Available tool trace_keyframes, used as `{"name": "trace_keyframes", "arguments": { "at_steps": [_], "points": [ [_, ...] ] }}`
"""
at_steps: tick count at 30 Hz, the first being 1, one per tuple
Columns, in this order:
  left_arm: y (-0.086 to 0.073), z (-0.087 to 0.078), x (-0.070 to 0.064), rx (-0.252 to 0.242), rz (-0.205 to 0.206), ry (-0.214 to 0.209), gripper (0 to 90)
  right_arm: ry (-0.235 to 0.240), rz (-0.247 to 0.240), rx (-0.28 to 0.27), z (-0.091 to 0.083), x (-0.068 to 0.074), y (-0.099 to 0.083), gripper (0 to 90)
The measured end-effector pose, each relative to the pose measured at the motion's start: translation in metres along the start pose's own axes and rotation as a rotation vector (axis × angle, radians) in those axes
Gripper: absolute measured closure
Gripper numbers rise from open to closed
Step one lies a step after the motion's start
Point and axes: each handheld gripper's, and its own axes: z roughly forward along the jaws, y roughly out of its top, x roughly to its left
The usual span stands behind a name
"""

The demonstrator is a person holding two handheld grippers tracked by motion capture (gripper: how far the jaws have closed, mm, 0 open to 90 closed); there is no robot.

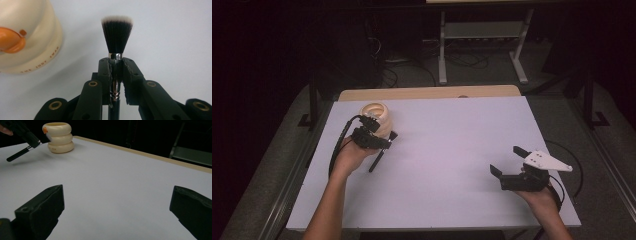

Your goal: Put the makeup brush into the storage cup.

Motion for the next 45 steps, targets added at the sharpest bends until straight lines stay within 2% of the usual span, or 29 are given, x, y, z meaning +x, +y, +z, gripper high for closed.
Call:
{"name": "trace_keyframes", "arguments": {
  "at_steps": [16,20,36,41,45],
  "points": [
    [0.0,-0.016,0.001,-0.152,0.049,-0.026,77.4,0.025,0.001,0.013,0.003,0.001,-0.003,0.0],
    [-0.001,-0.021,0.001,-0.192,0.045,-0.03,77.4,0.034,0.017,0.009,0.002,0.001,-0.005,0.0],
    [-0.001,-0.035,0.0,-0.338,0.063,-0.061,77.4,0.033,0.022,0.015,0.002,0.0,-0.007,0.0],
    [-0.001,-0.037,0.001,-0.363,0.063,-0.053,77.4,0.031,0.023,0.014,0.002,0.0,-0.007,0.0],
    [-0.003,-0.043,0.003,-0.404,0.061,-0.055,77.4,0.031,0.022,0.015,0.002,0.0,-0.007,0.0]
  ]
}}
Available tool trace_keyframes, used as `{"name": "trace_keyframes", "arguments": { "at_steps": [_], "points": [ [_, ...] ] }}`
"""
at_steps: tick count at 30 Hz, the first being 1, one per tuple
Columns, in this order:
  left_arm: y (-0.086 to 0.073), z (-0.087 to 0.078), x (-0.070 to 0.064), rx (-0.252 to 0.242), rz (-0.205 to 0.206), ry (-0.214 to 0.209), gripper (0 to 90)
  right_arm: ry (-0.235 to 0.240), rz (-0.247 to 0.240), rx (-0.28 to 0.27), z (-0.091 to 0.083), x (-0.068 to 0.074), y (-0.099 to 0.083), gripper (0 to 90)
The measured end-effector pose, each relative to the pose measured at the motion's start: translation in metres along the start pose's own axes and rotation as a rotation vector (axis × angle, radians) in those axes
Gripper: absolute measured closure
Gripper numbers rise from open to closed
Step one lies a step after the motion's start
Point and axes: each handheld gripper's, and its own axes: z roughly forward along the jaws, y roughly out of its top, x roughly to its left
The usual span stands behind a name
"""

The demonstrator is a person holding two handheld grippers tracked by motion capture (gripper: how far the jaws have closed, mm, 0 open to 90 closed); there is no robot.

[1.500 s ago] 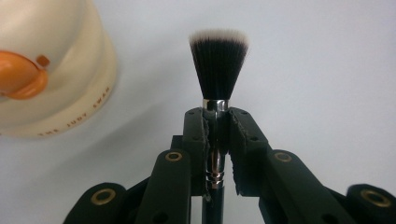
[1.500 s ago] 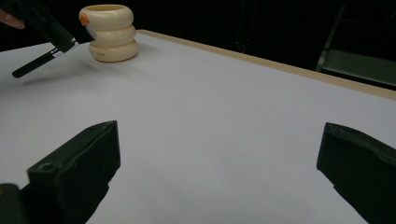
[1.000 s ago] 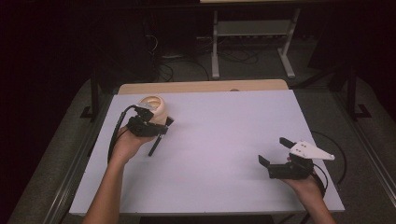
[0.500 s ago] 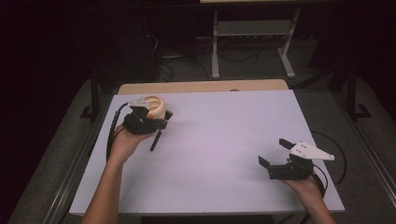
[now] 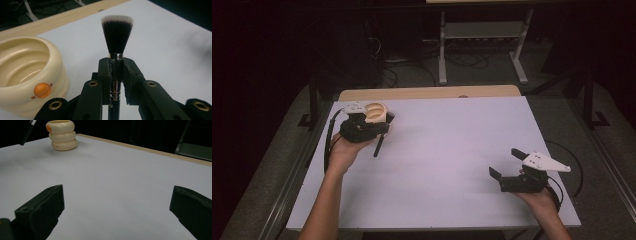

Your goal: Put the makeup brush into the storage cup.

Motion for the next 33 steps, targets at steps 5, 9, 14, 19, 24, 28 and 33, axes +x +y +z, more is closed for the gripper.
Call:
{"name": "trace_keyframes", "arguments": {
  "at_steps": [5,9,14,19,24,28,33],
  "points": [
    [0.0,-0.004,0.002,-0.049,-0.01,0.003,77.4,-0.003,0.001,-0.001,0.0,0.0,0.0,0.0],
    [0.0,-0.005,0.006,-0.067,-0.018,0.012,77.4,-0.003,-0.004,0.0,0.0,0.0,0.0,0.0],
    [-0.003,-0.007,0.011,-0.105,-0.035,0.007,77.4,-0.003,-0.002,0.0,0.0,0.0,0.0,0.0],
    [-0.004,-0.011,0.014,-0.14,-0.038,0.021,77.4,-0.002,-0.004,0.0,0.001,0.0,0.0,0.0],
    [-0.003,-0.015,0.014,-0.166,-0.031,0.032,77.4,-0.002,-0.003,0.002,0.0,-0.001,0.0,0.0],
    [-0.003,-0.015,0.015,-0.175,-0.026,0.041,77.4,-0.002,-0.003,0.0,0.0,0.0,0.0,0.0],
    [-0.003,-0.014,0.018,-0.178,-0.027,0.046,77.4,0.0,0.001,0.006,0.002,0.0,0.0,0.0]
  ]
}}
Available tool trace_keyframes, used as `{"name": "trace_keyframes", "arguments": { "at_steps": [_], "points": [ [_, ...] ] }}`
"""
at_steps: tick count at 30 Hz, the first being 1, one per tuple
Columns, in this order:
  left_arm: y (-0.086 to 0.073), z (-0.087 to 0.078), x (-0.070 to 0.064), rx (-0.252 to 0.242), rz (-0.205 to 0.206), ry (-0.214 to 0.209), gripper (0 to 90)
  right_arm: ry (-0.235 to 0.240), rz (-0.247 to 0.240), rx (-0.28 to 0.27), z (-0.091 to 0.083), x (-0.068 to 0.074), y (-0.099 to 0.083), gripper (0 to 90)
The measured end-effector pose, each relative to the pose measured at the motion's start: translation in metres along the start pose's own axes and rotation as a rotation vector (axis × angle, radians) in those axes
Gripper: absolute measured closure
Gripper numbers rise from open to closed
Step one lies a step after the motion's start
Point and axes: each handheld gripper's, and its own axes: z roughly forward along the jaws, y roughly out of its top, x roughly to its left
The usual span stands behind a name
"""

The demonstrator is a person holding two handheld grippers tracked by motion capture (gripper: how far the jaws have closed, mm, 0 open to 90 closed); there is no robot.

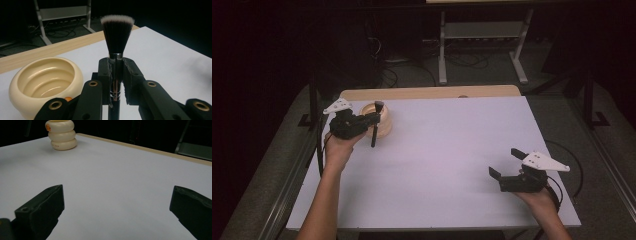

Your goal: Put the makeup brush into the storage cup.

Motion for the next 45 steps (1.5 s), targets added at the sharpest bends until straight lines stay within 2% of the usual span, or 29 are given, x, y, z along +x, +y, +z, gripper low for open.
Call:
{"name": "trace_keyframes", "arguments": {
  "at_steps": [19,27,45],
  "points": [
    [0.015,0.006,0.006,0.001,0.039,0.027,77.4,-0.005,-0.004,-0.011,-0.002,-0.001,0.0,0.0],
    [0.024,0.004,0.013,-0.017,0.036,0.045,77.6,-0.008,-0.003,-0.011,-0.003,-0.001,0.0,0.0],
    [0.032,0.005,0.023,-0.046,0.032,0.078,77.5,-0.01,0.0,-0.013,-0.003,-0.001,0.0,0.0]
  ]
}}
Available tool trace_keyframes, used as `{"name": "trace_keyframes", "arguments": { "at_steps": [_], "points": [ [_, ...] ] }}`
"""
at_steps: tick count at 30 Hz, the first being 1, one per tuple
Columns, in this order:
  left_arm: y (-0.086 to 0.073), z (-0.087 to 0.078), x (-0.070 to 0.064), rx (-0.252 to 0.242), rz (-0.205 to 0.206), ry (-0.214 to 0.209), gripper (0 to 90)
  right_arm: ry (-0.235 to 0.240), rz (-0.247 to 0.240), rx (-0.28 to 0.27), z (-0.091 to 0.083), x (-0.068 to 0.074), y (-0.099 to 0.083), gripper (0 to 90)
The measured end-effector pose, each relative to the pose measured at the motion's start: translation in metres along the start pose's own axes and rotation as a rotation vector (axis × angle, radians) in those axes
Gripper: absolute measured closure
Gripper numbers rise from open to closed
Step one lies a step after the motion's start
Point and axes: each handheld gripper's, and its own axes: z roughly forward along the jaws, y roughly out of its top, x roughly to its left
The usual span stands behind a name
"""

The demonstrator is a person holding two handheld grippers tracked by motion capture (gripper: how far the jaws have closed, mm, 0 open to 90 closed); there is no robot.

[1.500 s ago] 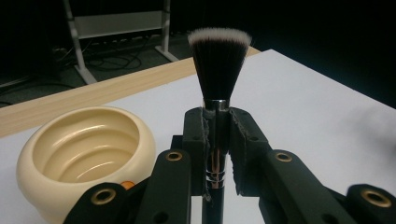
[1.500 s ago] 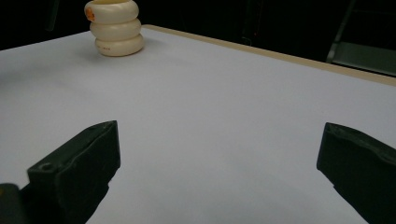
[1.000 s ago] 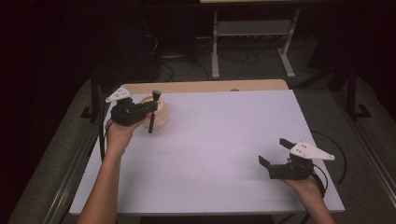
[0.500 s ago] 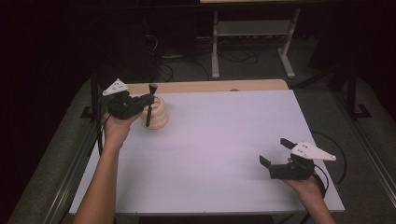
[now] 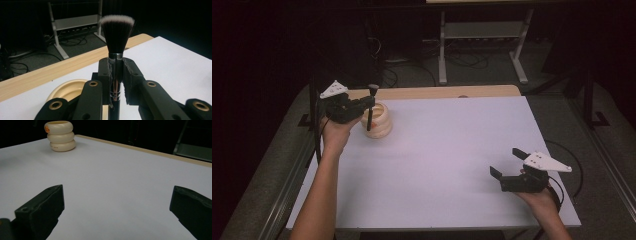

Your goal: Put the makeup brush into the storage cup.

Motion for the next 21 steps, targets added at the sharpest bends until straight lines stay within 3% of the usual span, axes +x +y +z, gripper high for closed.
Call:
{"name": "trace_keyframes", "arguments": {
  "at_steps": [21],
  "points": [
    [0.012,0.001,0.016,-0.041,-0.007,0.041,77.7,-0.001,0.001,0.003,0.0,-0.001,0.0,0.0]
  ]
}}
